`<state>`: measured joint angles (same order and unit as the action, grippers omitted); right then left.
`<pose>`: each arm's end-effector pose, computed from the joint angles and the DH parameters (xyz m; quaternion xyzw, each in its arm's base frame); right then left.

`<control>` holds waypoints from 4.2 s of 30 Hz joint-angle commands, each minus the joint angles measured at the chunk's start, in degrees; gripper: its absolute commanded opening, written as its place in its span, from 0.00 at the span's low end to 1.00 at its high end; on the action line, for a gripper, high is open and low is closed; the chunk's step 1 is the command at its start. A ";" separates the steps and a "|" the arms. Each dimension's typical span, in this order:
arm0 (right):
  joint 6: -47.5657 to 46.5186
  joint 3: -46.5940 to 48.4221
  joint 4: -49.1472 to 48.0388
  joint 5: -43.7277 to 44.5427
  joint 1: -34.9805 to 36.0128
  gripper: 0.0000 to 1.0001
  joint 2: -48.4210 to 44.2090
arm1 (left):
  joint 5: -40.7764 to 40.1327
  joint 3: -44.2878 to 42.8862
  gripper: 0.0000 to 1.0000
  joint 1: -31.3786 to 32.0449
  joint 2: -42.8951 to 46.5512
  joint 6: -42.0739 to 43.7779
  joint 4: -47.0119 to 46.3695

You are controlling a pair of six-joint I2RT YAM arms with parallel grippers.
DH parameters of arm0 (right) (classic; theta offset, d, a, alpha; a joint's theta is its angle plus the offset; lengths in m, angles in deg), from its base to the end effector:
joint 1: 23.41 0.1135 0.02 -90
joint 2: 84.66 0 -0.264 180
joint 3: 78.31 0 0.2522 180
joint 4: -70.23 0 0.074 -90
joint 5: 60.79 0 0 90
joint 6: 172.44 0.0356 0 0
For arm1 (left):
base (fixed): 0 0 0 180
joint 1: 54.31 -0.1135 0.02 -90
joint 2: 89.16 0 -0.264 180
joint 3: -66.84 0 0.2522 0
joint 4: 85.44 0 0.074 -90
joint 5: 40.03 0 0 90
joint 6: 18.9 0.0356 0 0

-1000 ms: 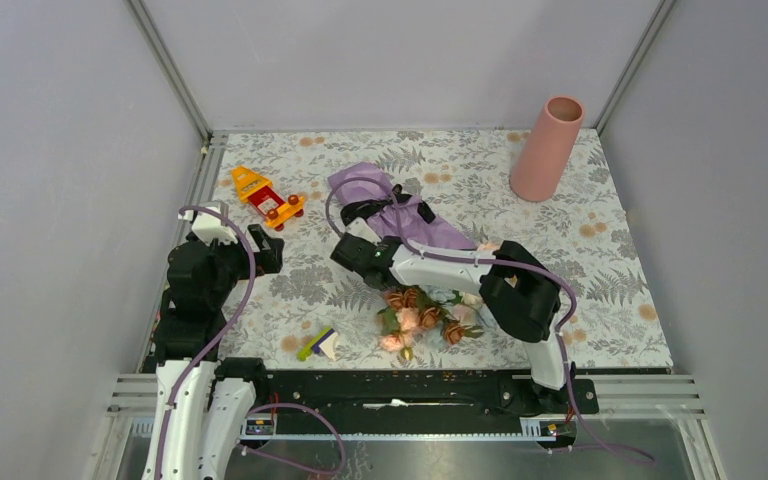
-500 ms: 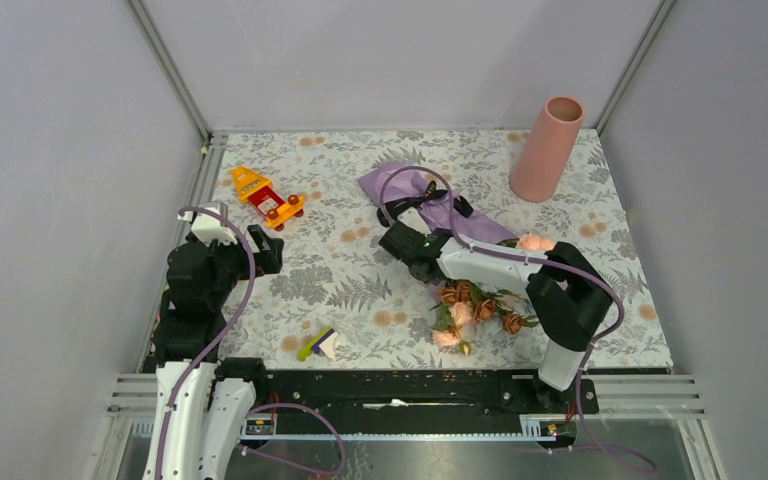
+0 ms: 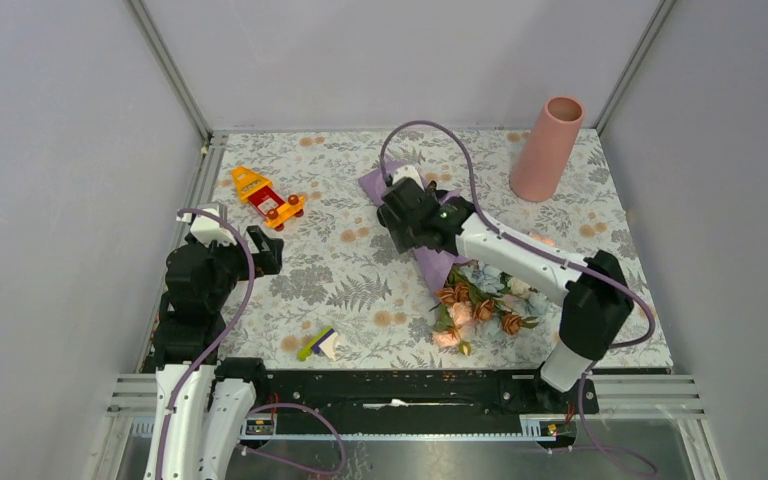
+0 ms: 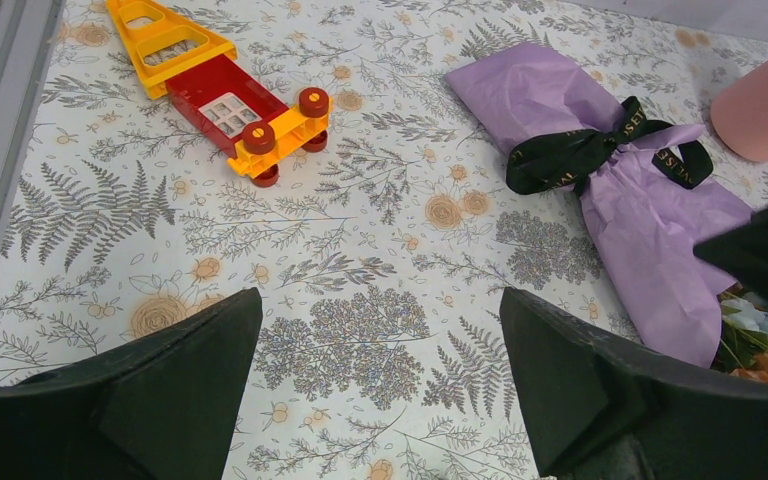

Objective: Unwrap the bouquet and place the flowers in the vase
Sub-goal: Move the fake flower to the center of the board.

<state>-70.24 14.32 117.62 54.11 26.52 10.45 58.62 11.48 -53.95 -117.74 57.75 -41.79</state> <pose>0.2458 0.2689 0.2843 -0.2266 0.8919 -0.0006 0.3915 0.1178 -0.0061 0.3217 -0.0460 0.8008 -0.1310 0.5826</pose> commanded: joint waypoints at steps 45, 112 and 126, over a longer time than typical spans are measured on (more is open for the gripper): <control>-16.57 62.16 12.31 -4.73 -9.70 0.47 53.67 | 1.73 0.03 0.99 -0.28 -0.43 0.84 -2.91; 15.79 -18.46 -1.51 -6.70 0.59 0.67 -16.95 | 2.28 0.38 0.99 -0.27 -1.62 0.98 -2.91; 12.80 -29.87 -10.45 -25.46 -34.93 0.65 -22.93 | 2.19 0.74 0.99 -0.28 -0.66 1.65 -2.94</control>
<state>-56.93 -15.29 112.09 36.69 -2.40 -14.03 60.45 12.22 -53.95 -119.11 58.69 -41.84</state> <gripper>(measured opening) 0.666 0.986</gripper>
